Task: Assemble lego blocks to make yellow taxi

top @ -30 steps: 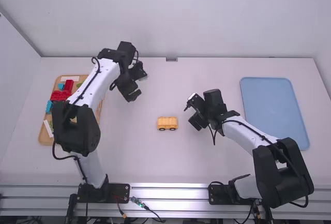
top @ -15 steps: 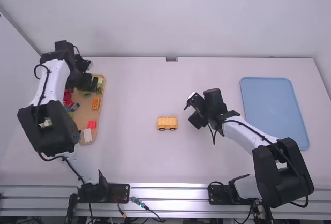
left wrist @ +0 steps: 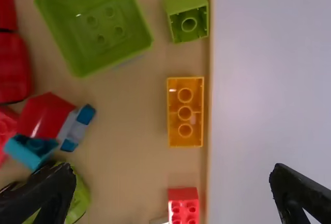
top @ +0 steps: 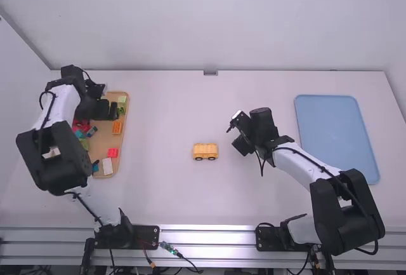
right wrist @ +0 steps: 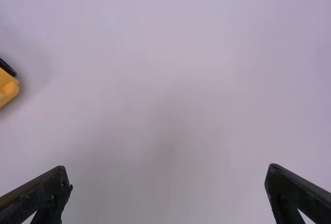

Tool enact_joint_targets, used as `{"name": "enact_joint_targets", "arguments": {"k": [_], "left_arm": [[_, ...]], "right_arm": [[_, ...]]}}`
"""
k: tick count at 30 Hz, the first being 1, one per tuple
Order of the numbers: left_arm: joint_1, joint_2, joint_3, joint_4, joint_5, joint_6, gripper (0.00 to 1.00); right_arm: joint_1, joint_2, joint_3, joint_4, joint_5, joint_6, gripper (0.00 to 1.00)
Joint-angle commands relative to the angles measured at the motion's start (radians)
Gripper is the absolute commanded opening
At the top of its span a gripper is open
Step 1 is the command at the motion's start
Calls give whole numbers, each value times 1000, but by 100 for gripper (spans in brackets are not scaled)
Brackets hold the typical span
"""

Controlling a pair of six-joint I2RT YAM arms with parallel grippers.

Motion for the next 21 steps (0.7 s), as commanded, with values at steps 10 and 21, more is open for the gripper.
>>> {"name": "enact_joint_targets", "arguments": {"k": [10, 21], "left_arm": [[-2, -22, -206, 249, 20, -9, 99], [7, -22, -269, 328, 8, -17, 98]], "right_arm": [[3, -16, 2, 3, 5, 3, 99], [3, -16, 2, 15, 5, 3, 99]]}}
